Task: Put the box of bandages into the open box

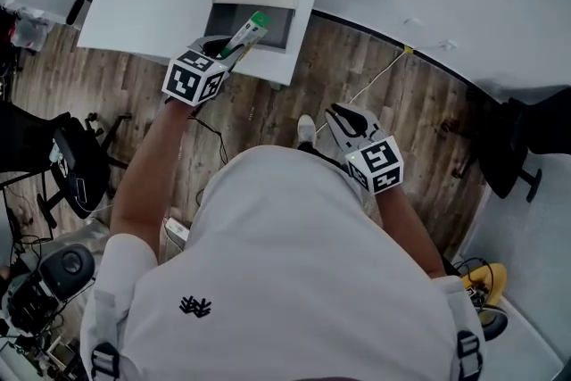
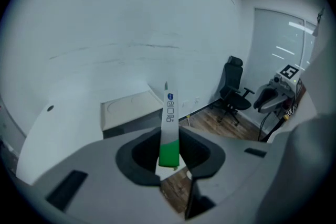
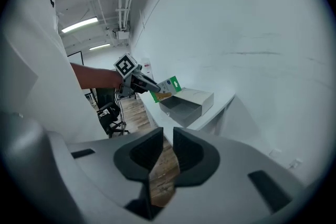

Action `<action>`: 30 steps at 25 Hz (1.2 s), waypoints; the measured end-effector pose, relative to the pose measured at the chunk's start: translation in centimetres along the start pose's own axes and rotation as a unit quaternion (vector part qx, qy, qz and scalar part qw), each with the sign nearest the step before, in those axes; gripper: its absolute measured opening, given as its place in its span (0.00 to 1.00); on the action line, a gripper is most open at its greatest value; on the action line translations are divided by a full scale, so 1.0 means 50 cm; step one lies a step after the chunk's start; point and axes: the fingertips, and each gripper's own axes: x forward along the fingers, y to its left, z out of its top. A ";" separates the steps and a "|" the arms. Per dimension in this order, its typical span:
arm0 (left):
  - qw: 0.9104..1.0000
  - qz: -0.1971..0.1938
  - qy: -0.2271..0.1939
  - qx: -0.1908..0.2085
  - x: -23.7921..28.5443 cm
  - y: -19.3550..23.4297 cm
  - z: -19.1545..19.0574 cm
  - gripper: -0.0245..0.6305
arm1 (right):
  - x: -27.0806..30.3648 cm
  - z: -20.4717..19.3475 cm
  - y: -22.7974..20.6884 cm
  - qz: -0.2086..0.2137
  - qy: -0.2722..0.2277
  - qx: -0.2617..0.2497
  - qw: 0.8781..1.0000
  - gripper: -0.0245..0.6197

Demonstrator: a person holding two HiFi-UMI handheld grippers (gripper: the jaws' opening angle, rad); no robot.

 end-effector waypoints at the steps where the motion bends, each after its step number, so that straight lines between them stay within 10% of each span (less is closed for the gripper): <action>1: 1.000 0.000 0.008 0.010 0.017 0.007 0.005 0.18 | 0.003 0.003 -0.022 0.001 -0.002 0.003 1.000 0.13; 13: 0.984 -0.010 0.115 0.132 0.187 0.067 -0.031 0.18 | 0.011 -0.001 -0.188 0.017 0.000 0.016 1.000 0.13; 30: 0.979 0.009 0.159 0.128 0.272 0.082 -0.084 0.19 | 0.000 -0.039 -0.258 0.039 0.030 0.029 0.998 0.13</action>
